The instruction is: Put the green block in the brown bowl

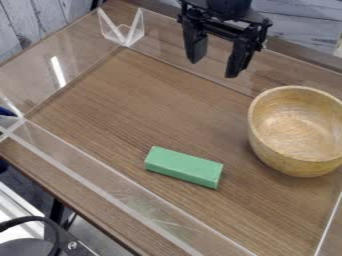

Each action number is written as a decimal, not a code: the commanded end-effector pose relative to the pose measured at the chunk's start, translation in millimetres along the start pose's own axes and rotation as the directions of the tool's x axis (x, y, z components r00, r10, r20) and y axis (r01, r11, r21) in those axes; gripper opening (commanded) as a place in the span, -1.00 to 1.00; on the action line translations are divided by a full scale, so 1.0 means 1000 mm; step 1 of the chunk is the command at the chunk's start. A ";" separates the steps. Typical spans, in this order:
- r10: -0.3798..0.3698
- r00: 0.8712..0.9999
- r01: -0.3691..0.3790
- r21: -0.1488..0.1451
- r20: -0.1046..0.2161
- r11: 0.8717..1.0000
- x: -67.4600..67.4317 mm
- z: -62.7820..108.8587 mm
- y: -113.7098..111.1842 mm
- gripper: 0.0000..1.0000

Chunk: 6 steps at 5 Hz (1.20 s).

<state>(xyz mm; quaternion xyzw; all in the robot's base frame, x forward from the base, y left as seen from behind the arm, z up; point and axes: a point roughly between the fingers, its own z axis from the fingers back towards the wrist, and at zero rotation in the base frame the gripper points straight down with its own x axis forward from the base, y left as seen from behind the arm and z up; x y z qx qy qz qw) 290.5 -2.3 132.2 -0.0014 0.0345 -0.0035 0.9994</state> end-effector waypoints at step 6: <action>-0.663 0.747 0.665 0.018 -0.048 0.747 -0.071 -0.056 0.021 1.00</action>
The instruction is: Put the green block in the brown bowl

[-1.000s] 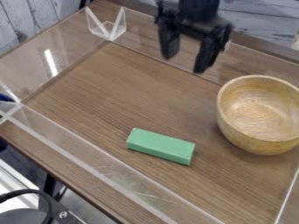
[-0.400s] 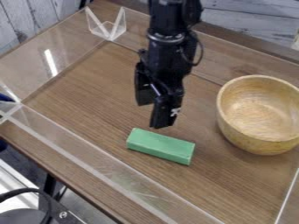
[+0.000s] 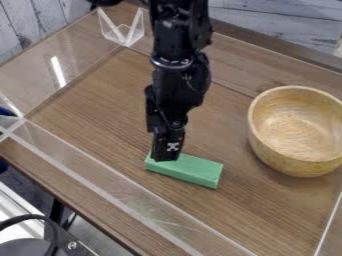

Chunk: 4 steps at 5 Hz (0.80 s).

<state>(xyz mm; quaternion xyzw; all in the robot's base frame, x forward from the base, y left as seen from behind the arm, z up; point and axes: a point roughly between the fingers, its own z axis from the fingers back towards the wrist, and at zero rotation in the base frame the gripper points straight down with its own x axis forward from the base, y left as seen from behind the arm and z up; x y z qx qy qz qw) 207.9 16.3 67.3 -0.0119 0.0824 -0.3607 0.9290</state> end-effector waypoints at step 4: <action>-0.007 0.999 0.005 0.040 0.049 0.999 -0.005 -0.016 0.008 1.00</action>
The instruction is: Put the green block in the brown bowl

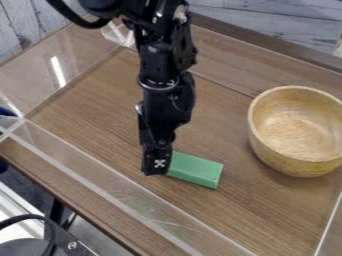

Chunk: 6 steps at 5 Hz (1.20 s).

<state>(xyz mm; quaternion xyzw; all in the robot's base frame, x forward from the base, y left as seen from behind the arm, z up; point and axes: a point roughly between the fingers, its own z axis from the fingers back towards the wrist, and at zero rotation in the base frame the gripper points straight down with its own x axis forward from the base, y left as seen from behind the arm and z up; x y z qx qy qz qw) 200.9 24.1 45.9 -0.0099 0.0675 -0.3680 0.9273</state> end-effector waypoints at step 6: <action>0.007 1.000 -0.008 0.008 0.028 1.000 0.005 -0.020 0.004 -1.00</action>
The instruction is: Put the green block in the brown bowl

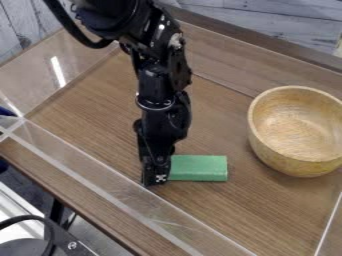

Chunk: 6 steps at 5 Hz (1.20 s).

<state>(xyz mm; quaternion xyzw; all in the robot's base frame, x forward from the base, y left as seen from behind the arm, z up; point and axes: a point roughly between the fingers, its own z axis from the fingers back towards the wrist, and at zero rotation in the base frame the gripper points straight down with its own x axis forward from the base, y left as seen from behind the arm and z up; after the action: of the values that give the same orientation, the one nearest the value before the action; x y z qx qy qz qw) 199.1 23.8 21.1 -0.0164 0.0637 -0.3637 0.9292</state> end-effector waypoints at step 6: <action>0.019 0.999 -0.019 0.016 0.035 1.000 0.007 0.010 -0.003 -1.00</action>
<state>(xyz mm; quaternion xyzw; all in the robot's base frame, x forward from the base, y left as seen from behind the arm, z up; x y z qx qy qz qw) 195.3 18.3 21.4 -0.0239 0.0658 -0.3515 0.9336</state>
